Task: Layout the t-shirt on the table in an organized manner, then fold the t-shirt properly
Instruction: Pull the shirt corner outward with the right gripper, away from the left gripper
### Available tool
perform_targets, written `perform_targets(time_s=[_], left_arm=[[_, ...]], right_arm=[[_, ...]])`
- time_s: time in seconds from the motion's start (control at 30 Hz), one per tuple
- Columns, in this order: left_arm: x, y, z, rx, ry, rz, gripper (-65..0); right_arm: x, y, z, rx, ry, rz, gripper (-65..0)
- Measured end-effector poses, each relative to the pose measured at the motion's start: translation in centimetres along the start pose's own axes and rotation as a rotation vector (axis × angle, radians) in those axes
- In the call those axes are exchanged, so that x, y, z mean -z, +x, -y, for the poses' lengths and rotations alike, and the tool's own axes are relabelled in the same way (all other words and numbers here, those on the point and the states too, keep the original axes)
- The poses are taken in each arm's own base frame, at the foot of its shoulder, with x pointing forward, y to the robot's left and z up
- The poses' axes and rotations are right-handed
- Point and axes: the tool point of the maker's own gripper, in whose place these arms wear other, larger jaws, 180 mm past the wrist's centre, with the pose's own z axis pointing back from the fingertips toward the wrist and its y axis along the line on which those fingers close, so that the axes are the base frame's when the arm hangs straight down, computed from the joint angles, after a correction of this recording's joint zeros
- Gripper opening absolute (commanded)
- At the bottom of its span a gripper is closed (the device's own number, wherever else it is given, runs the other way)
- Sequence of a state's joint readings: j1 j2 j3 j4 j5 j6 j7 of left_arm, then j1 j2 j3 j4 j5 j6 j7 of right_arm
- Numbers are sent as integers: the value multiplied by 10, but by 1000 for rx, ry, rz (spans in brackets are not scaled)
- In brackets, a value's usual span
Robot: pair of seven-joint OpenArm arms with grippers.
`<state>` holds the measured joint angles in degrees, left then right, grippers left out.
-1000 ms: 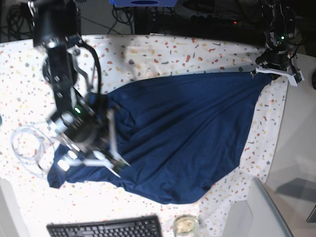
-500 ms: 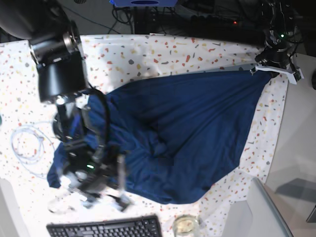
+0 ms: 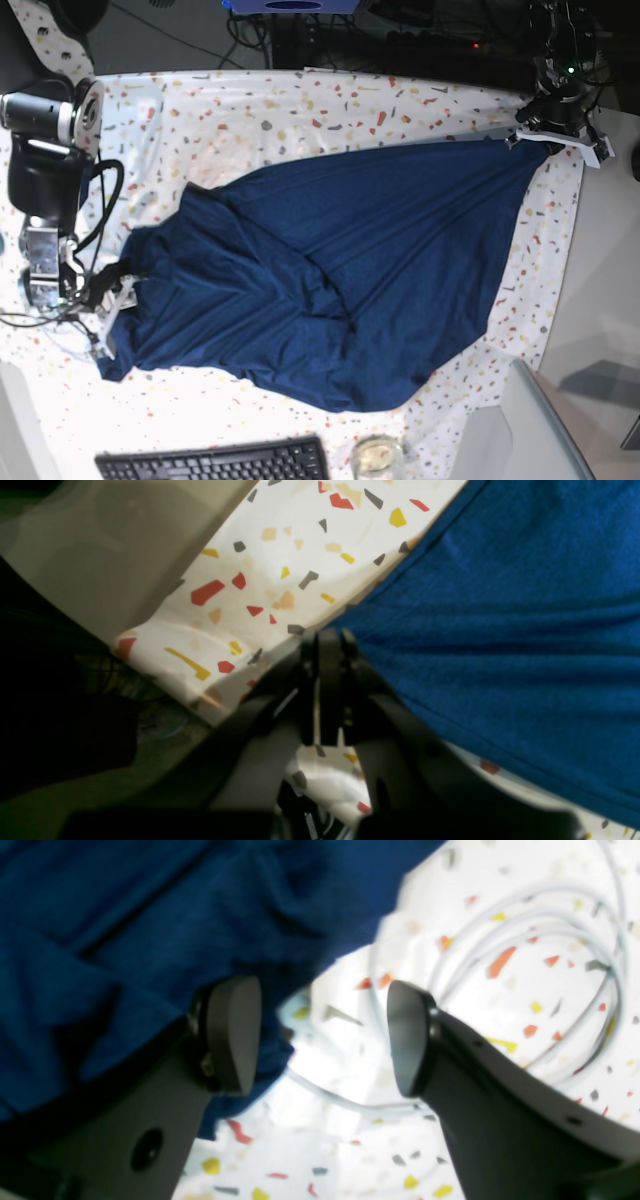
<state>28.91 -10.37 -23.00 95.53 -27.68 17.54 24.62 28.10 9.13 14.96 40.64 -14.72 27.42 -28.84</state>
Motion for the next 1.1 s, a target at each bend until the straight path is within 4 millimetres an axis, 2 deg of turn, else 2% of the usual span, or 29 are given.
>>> perform_targets(time_s=[0.17, 0.4, 0.57, 0.63, 0.77, 0.83, 0.9, 1.0, 1.03, 1.1], left_arm=[[0, 0, 0, -1, 1, 0, -650], [0, -1, -1, -1, 2, -2, -650], [0, -1, -1, -2, 2, -2, -650], [0, 0, -1, -1, 3, -1, -650], [1, 0, 0, -3, 2, 0, -650], [1, 1, 0, -3, 1, 2, -650], [1, 1, 0, -4, 1, 3, -650], [1, 1, -1, -3, 2, 1, -650], [0, 0, -1, -3, 2, 1, -650], [0, 0, -1, -2, 3, -1, -650]], right_arm=[[3, 5, -3, 12, 19, 3, -282], [4, 1, -6, 11, 28, -8, -282], [3, 13, -25, 82, 136, 56, -282], [2, 15, -27, 81, 146, 61, -282], [5, 11, -28, 92, 156, 51, -282], [10, 0, -34, 104, 177, 15, -293], [14, -8, -41, 115, 196, -11, -377], [14, -4, -41, 117, 200, 6, -608], [14, -4, -40, 117, 198, 7, -650], [13, -4, -40, 117, 196, 7, -648]])
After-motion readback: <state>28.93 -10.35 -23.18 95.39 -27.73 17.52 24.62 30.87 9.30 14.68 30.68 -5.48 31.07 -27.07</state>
